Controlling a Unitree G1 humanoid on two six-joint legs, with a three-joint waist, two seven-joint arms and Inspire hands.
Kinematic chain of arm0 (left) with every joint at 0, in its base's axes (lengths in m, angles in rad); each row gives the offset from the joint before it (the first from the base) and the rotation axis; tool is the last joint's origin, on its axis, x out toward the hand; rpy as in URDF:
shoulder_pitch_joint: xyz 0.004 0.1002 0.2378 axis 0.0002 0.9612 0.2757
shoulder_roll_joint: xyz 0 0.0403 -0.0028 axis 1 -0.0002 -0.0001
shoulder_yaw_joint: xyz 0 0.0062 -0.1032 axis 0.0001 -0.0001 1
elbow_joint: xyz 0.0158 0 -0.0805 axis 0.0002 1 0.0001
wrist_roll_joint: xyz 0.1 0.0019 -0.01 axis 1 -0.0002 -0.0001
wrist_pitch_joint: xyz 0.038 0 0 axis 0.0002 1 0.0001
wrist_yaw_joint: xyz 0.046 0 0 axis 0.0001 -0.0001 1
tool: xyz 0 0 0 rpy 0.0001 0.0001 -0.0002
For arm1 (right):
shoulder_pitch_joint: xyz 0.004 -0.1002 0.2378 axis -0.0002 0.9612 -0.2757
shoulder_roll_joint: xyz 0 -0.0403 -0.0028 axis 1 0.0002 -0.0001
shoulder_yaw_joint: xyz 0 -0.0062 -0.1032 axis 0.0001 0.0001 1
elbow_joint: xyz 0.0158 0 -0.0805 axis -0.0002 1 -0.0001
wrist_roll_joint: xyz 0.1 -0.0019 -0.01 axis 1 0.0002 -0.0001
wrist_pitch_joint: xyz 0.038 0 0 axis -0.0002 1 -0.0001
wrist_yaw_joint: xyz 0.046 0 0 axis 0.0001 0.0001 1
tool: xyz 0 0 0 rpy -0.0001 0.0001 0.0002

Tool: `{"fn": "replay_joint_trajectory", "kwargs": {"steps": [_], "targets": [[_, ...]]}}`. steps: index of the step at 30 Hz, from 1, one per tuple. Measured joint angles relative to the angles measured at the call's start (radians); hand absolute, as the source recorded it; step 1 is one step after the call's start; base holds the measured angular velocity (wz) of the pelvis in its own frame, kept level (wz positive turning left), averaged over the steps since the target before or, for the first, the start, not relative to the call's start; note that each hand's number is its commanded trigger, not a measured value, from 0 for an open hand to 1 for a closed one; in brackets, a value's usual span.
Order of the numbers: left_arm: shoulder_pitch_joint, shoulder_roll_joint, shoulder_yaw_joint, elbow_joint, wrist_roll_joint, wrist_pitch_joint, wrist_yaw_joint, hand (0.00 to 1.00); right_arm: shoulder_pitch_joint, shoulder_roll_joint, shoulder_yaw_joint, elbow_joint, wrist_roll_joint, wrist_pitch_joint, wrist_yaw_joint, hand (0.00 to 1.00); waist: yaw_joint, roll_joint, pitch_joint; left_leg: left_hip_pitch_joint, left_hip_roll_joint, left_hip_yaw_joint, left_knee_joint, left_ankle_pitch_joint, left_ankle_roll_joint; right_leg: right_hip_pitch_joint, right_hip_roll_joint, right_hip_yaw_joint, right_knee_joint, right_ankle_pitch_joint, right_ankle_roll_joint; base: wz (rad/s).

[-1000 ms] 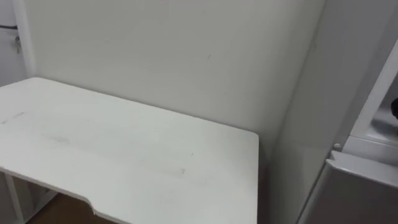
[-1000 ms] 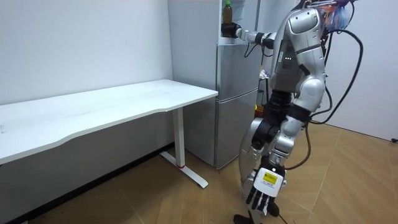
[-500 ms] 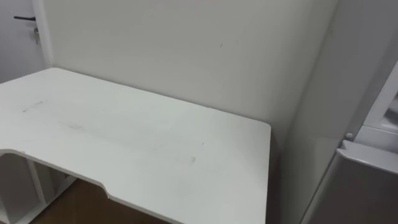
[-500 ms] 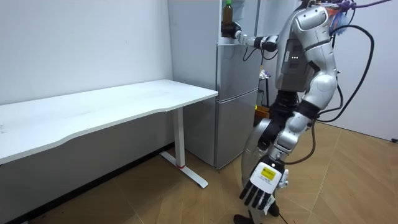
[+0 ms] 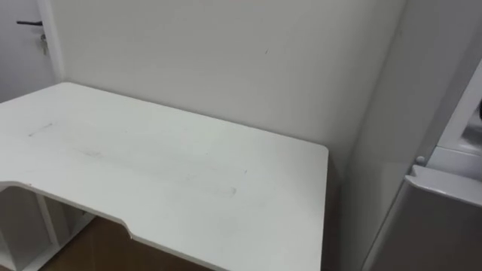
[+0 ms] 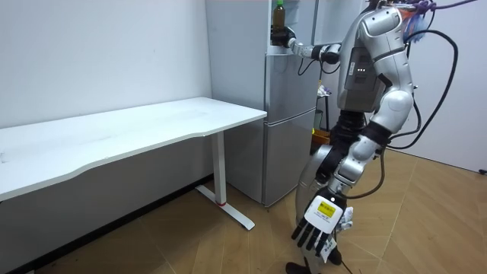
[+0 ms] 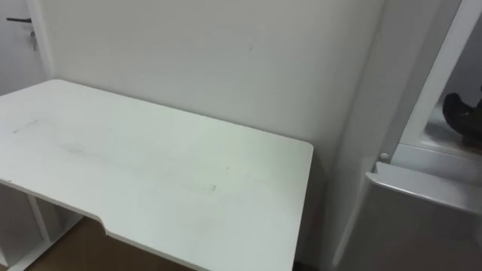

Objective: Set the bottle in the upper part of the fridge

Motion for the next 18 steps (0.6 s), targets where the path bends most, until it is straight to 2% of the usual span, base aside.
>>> {"fn": "replay_joint_trajectory", "kwargs": {"steps": [11, 18], "targets": [[0.004, 0.0, 0.002, 0.0, 0.0, 0.0, 0.009, 0.0, 0.022, -0.001, -0.019, -0.001, 0.005, 0.0, 0.063, 0.0, -0.001, 0.003, -0.0017, 0.022, -0.002, 0.001, -0.003, 0.0, 0.0, 0.03, 0.0, 0.0, -0.004, 0.0, -0.003, 0.0], [0.012, 0.0, 0.002, 0.0, 0.001, 0.001, 0.008, 0.0, 0.028, -0.001, -0.024, 0.001, -0.003, 0.007, 0.086, 0.0, -0.005, 0.008, -0.0057, 0.039, -0.003, 0.001, -0.007, 0.0, 0.0, 0.046, -0.001, -0.003, -0.005, 0.001, -0.004, 0.0]]}}
